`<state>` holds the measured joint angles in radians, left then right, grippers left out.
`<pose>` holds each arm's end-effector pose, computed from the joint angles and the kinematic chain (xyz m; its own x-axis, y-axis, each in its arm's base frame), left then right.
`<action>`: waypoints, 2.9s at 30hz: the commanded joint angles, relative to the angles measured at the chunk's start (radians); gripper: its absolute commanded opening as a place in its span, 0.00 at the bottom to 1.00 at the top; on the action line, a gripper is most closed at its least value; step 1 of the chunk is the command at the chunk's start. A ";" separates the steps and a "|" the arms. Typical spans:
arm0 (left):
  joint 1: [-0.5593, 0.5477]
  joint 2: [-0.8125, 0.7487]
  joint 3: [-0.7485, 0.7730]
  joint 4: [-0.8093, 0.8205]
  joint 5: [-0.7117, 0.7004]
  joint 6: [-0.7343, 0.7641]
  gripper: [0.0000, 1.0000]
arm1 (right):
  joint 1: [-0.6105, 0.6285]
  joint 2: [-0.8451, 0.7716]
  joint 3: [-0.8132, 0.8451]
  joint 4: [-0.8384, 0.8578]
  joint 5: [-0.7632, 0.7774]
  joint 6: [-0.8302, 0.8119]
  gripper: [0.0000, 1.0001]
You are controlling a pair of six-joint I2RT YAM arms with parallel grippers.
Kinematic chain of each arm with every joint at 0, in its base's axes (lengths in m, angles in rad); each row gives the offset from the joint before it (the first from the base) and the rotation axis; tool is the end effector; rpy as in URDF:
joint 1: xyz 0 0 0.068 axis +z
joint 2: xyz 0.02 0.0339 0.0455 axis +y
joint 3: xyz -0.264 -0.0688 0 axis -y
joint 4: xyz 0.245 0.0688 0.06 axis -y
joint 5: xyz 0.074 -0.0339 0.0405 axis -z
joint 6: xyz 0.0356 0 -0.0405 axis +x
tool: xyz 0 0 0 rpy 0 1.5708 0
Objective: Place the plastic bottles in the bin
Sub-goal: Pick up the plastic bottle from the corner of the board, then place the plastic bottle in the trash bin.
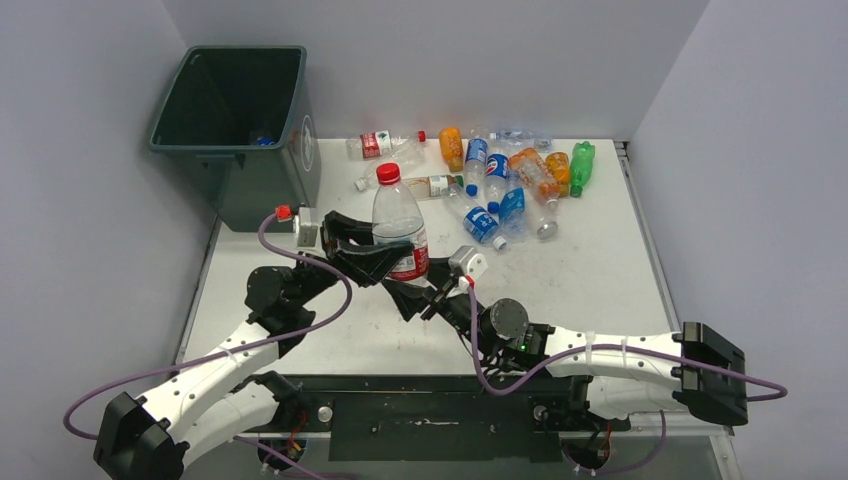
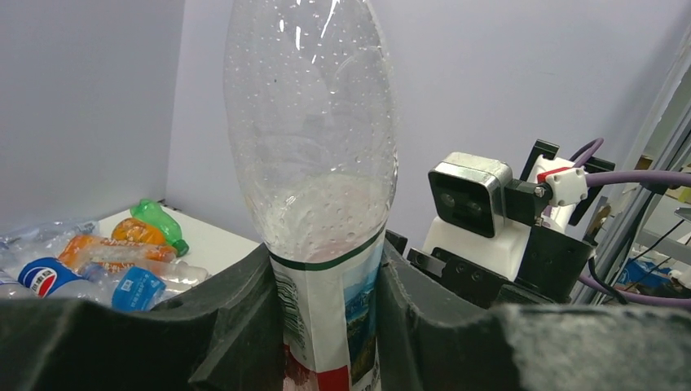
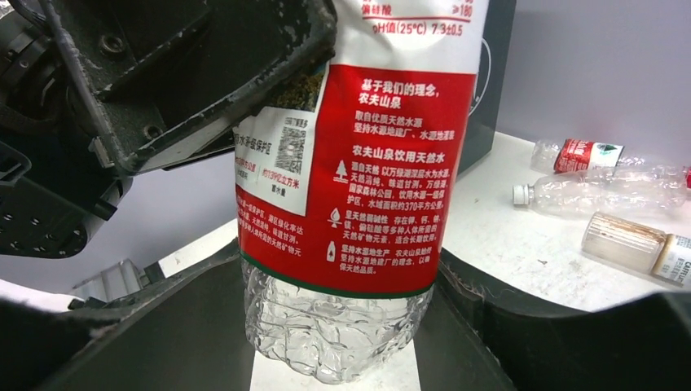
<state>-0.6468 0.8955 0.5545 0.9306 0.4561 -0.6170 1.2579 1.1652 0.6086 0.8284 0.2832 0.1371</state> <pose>0.1454 -0.1294 0.3531 -0.1202 -0.5602 -0.8196 0.9363 0.2105 -0.2812 0.0894 0.2441 0.3066 -0.0317 0.3284 -0.9440 -0.8342 0.5116 0.2060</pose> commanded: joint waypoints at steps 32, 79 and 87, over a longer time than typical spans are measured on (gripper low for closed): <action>0.145 0.039 0.373 -0.207 0.116 -0.180 0.96 | 0.062 -0.266 -0.039 -0.285 0.060 -0.297 0.11; 0.137 -0.201 0.137 -0.284 -0.371 0.225 0.00 | 0.078 -0.513 -0.015 -0.729 0.119 0.058 0.90; 0.082 -0.147 0.451 -0.597 -0.723 0.530 0.00 | 0.077 -0.622 -0.194 -0.661 0.409 0.163 0.90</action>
<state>-0.5568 0.7124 0.8288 0.4561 -0.0395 -0.2565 1.3304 0.5789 0.4465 0.1112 0.5240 0.2379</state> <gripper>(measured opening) 0.343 0.897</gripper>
